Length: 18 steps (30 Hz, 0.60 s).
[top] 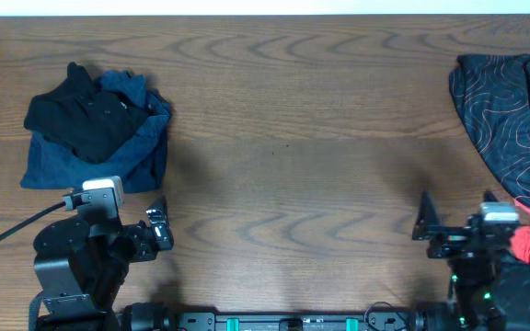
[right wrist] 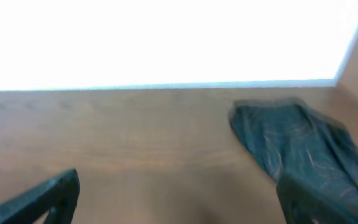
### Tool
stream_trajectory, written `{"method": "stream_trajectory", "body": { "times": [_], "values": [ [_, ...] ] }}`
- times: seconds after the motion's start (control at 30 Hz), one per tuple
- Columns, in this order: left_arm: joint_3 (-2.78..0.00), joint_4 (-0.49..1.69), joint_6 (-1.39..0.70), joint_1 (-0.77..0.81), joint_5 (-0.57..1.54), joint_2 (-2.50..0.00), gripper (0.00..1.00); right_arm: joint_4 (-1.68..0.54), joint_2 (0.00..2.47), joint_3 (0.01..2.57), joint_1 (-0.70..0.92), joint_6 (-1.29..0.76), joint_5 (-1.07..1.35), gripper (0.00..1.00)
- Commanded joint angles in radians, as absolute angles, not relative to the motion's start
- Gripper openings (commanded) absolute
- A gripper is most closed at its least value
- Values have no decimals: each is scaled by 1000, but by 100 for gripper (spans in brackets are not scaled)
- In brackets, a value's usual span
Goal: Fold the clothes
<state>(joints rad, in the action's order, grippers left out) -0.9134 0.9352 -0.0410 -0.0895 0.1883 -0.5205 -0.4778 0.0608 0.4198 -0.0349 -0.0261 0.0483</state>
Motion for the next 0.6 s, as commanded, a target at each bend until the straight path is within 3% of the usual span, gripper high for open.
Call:
{"method": "stream_trajectory", "body": {
  "times": [0.0, 0.23, 0.57],
  "values": [
    [-913, 935, -42, -88, 201, -516, 98, -339, 7, 295, -19, 68, 131, 99],
    [-913, 935, -42, -88, 201, -516, 98, -61, 5, 76, 10, 225, 132, 99],
    [-913, 935, -42, -88, 201, -516, 98, -68, 29, 9, 8, 222, 132, 99]
  ]
}}
